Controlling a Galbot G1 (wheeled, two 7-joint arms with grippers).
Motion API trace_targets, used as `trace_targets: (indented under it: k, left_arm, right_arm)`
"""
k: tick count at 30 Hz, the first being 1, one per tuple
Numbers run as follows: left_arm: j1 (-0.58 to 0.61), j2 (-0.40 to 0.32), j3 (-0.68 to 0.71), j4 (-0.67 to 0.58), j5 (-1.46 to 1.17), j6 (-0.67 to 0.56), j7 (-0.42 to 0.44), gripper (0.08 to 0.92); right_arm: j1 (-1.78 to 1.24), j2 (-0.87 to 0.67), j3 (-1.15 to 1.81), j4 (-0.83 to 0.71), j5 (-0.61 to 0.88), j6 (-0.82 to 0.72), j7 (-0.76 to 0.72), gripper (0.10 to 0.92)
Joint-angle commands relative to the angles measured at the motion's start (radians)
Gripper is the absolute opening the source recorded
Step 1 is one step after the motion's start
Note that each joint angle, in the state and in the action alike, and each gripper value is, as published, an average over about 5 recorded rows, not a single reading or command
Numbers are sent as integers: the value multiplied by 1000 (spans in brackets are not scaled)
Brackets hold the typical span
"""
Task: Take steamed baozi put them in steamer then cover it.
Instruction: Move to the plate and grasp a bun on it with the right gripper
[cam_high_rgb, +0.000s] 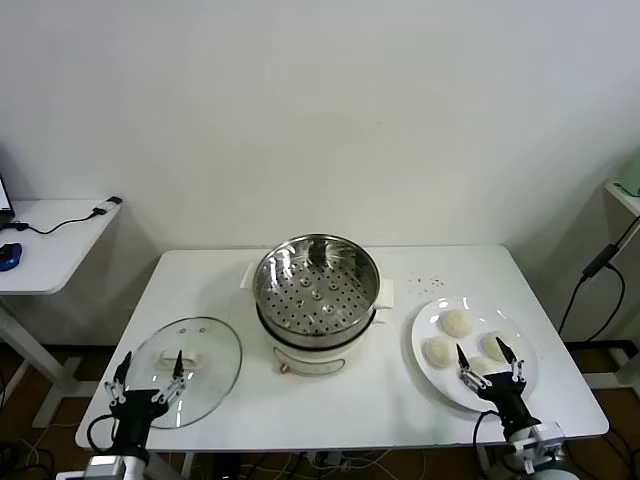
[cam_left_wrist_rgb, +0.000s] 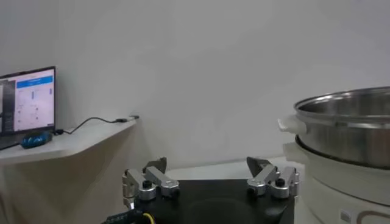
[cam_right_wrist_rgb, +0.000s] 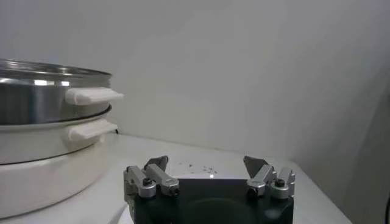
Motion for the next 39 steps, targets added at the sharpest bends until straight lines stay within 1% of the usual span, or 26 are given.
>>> trace_targets:
  k: [1,2,6,10,14,18,21,26,30,35,39]
  left_arm:
    - [8,4,-1,-12,2,2,-5,823]
    - [10,5,0,-14,4,1,-6,823]
    - [25,9,1,-22,24,-6,-6,823]
    - [32,11,2,-23,47,-17,-6,823]
    - [34,14,6,-20,48,-19,-7,823]
    - [35,11,10,-13,46,-21,-10,823]
    - [36,7,12,-9,42,-23,-13,823]
    - [45,6,10,-8,34,-25,-15,823]
    - [47,8,5,-5,28,-24,-16,823]
    - [40,6,3,6,26,-20,-16,823]
    - [27,2,5,15,31,-11,-15,823]
  right_arm:
    - [81,-185,16,-27,-113,-102,-221,823]
    - [94,-213,10,-36,-119,-119,-240,823]
    - [202,-413,-41,-117,-192,-203,-407,823]
    - [321,-580,-103,-215,-285,-199,-596,823]
    - [495,-695,-238,-326,-379,-167,-735,823]
    - [720,-755,-458,-399,-415,-151,-801,823]
    - [917,-744,-654,-456,-429,-144,-824,823]
    - [1234,-666,-982,-589,-435,-128,-866,823]
    - [1415,-596,-1200,-700,-426,-115,-902,823]
    - [1539,-503,-1377,-807,-394,-100,-934,823]
    - [1563,-428,-1439,-865,-392,-96,-941,823]
